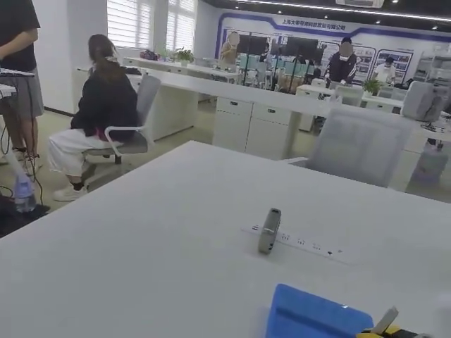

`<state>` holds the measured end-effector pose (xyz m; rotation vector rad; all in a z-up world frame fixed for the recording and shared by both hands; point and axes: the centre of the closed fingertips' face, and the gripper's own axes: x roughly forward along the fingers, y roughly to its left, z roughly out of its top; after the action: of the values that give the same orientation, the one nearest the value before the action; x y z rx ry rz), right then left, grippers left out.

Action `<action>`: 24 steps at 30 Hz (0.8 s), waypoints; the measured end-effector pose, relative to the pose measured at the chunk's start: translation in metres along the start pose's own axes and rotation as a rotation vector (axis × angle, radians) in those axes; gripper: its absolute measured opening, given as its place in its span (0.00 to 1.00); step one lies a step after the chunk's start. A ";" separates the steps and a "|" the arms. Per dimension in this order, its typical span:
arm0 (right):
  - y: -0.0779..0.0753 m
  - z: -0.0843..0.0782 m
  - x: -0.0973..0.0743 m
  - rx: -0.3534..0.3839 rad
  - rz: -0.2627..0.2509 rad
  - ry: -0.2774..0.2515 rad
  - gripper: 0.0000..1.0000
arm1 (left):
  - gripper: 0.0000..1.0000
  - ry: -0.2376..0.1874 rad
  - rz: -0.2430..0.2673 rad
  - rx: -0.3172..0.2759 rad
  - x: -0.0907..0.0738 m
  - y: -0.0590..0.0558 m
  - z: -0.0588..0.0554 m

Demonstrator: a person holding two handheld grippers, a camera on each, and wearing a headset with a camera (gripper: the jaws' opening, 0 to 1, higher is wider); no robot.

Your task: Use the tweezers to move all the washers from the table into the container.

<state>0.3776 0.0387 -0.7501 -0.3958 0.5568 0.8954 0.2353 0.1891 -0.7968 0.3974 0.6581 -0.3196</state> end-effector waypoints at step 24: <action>0.064 -0.085 0.011 -0.379 0.276 0.404 0.02 | 0.91 0.005 0.004 -0.006 0.001 0.001 -0.001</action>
<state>0.3062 0.0359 -0.8300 -0.8711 0.8279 1.2014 0.2355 0.1907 -0.7978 0.3937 0.6630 -0.3132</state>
